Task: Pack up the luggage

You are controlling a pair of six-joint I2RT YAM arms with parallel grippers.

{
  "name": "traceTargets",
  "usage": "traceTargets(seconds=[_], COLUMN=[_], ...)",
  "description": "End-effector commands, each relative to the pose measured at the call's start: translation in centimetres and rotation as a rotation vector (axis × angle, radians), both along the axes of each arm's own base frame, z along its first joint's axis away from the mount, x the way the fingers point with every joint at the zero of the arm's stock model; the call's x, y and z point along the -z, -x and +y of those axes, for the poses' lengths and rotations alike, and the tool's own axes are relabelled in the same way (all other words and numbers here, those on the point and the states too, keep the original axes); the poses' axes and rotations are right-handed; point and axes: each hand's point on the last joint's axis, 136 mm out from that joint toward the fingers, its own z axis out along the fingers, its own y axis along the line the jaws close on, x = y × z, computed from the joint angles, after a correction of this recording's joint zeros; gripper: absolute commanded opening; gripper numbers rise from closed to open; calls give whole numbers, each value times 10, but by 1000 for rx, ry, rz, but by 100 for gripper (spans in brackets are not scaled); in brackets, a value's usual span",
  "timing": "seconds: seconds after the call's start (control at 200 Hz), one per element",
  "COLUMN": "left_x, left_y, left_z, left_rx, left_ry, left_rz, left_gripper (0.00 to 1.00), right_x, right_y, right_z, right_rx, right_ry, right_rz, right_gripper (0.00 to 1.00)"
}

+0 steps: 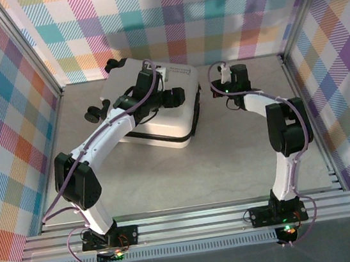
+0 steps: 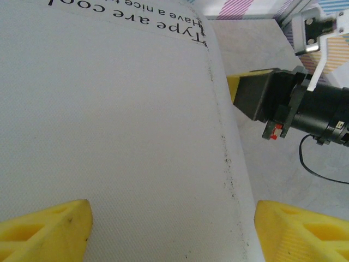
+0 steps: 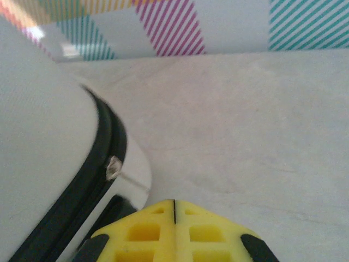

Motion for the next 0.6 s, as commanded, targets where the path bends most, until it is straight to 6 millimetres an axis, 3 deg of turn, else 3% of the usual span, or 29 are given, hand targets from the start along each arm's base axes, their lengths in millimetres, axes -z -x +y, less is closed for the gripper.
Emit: traceTargets(seconds=[0.0, 0.21, 0.36, 0.52, 0.6], left_x=[81, 86, 84, 53, 38], left_y=[49, 56, 61, 64, 67], left_z=[27, 29, 33, 42, 51], left_rx=[-21, -6, -19, -46, -72], left_ry=[-145, -149, -138, -113, -113], left_rz=[333, 349, 341, 269, 235], left_gripper=[78, 77, 77, 78, 79], right_x=[5, 0, -19, -56, -61], right_y=[3, -5, -34, -65, -78], right_z=[19, 18, 7, 19, 24], right_rx=[-98, -93, -28, -107, -109], right_ry=[-45, -100, -224, -363, -386], right_rz=[67, 77, 131, 165, 177], right_gripper=[3, 52, 66, 75, 78])
